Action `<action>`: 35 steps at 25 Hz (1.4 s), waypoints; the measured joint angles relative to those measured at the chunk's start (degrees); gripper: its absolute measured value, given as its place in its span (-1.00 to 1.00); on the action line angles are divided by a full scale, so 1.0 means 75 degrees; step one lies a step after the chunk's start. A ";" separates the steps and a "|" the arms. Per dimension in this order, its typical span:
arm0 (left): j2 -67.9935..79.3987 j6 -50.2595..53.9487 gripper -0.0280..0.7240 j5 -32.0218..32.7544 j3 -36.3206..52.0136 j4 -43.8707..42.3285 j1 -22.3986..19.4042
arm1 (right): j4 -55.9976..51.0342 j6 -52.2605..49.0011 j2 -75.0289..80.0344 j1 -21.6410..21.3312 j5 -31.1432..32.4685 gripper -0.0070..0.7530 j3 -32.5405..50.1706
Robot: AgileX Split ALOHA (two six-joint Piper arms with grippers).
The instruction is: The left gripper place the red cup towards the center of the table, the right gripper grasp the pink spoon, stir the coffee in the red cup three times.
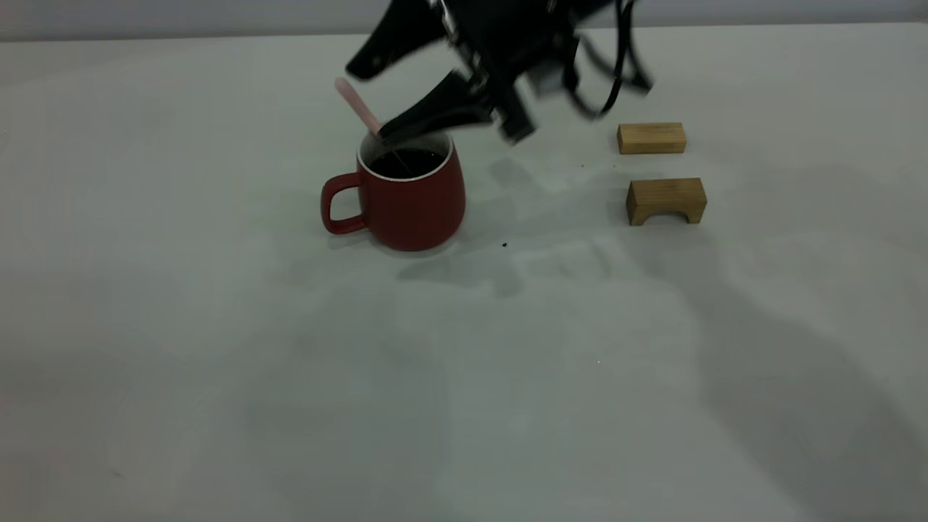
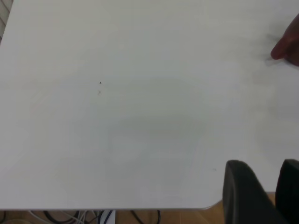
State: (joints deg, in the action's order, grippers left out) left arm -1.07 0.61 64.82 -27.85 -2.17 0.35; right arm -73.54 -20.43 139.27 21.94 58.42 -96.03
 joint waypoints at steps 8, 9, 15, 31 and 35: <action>0.0000 0.0000 -0.27 0.0000 0.0000 0.0007 0.0000 | 0.3830 0.0023 -0.2191 -0.0172 0.0382 0.49 0.0000; 0.0000 0.0000 -0.27 0.0000 0.0000 0.0007 0.0000 | 0.4066 0.0049 -0.2484 -0.0172 0.0527 0.48 0.0000; 0.0000 0.0000 -0.27 0.0000 0.0000 0.0007 0.0000 | 0.5706 0.1389 -0.4090 -0.0290 0.1434 0.36 0.0016; 0.0000 0.0000 -0.27 0.0000 0.0000 0.0007 0.0000 | 0.8716 0.3800 -1.2327 -0.0341 0.1661 0.06 0.5554; 0.0000 0.0000 -0.27 0.0000 0.0000 0.0007 0.0000 | 0.8921 0.3824 -1.5000 -0.0756 0.1575 0.03 0.7399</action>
State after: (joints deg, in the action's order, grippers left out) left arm -1.07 0.61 64.82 -27.85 -2.12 0.35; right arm -6.63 8.25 26.77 16.27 70.23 -40.53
